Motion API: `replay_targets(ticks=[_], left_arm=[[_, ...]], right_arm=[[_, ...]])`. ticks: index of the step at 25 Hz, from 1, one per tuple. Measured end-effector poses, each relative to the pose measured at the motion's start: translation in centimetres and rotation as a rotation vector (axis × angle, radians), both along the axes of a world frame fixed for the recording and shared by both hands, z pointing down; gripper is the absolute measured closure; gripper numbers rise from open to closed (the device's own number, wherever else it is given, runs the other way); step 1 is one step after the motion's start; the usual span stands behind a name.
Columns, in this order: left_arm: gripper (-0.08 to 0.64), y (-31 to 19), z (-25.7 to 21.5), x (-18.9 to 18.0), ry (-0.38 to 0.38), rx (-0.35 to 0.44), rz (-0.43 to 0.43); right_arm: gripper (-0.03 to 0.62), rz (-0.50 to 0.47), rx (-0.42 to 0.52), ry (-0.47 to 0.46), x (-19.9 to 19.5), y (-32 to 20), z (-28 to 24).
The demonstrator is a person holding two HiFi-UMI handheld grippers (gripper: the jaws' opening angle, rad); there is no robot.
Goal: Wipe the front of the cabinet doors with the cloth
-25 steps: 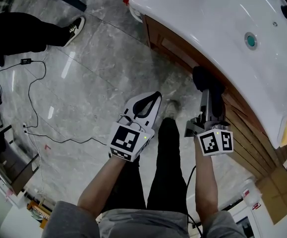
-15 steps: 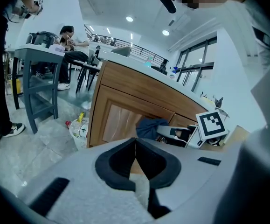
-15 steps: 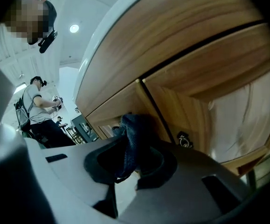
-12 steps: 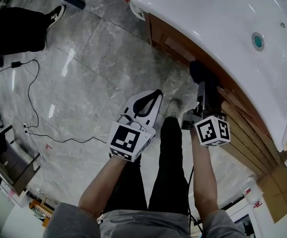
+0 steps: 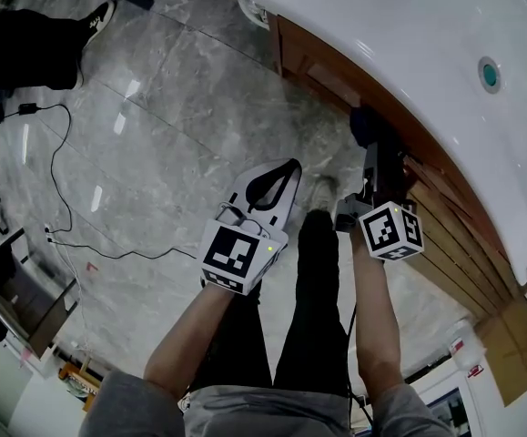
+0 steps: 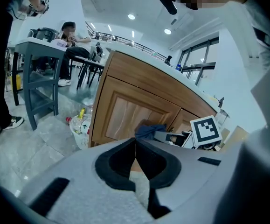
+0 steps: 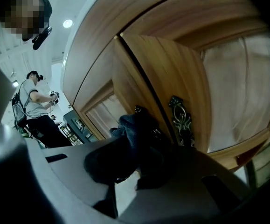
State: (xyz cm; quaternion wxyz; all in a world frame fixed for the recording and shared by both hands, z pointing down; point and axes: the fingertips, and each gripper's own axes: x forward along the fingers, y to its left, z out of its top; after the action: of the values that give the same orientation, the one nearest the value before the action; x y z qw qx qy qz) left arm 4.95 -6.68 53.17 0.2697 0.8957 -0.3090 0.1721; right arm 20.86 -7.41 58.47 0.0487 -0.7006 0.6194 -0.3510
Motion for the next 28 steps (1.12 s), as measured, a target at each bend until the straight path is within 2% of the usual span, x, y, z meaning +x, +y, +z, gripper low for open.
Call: replay_targets(ticks=[3,7,12,15,28], left_arm=[[0.549,-0.2,0.4,-0.1,-0.003,-0.003,0.003],[0.549,-0.3,1.0,-0.4,-0.010,-0.009,0.009],[0.549,-0.2,1.1,-0.2,-0.007,-0.018,0.015],[0.549,-0.3,1.3,-0.3,-0.011,-0.016,0.022],[0.549,-0.3,2.7,-1.1,-0.030,-0.031,0.019]], right_arm=[[0.535,0.016,-0.016,0.000,0.0,0.0,1.2],[0.535,0.005,-0.020,0.048,-0.6,-0.2,1.9],[0.535,0.066,-0.072,0.003,0.2,0.3,4.9],[0.535,0.047,-0.067,0.038,0.4,0.3,5.5],[0.535,0.035,-0.148,0.007,0.2,0.3,10.5]])
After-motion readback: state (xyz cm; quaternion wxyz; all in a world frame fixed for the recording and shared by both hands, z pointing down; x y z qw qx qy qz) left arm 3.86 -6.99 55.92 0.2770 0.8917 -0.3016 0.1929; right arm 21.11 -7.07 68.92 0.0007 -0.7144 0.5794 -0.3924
